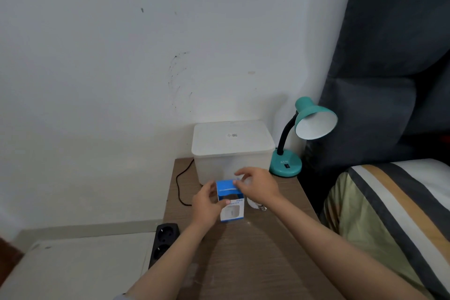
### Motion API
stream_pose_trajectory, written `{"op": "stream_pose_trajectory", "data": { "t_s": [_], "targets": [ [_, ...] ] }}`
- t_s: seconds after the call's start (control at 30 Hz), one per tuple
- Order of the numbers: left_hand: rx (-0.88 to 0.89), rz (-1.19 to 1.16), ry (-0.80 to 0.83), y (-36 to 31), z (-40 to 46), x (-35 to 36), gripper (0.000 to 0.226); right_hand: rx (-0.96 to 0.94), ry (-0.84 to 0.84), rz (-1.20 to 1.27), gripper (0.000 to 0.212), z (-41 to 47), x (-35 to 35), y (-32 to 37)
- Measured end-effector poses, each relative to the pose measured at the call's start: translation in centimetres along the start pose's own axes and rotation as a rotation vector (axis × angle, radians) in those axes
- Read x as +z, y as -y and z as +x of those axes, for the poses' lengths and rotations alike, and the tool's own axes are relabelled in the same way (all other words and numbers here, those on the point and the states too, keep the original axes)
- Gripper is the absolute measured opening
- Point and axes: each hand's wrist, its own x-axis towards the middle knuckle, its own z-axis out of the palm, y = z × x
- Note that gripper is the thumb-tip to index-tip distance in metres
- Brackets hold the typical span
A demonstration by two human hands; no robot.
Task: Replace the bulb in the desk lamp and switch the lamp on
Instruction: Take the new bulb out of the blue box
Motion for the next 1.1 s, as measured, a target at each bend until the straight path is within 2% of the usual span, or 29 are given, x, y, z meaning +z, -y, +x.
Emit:
{"op": "stream_pose_trajectory", "data": {
  "t_s": [0.23, 0.8, 1.1],
  "targets": [
    [0.077, 0.053, -0.04, 0.2, -0.1, 0.2, 0.044, -0.07, -0.006, -0.148, 0.018, -0.5, 1.1, -0.7],
    [0.122, 0.052, -0.019, 0.7, 0.1, -0.3, 0.05, -0.187, -0.025, -0.301, 0.028, -0.8, 1.4, -0.6],
    [0.114, 0.046, -0.033, 1.1, 0.0, -0.1, 0.047, -0.164, 0.006, -0.292, 0.028, -1.3, 1.8, -0.8]
  ]
}}
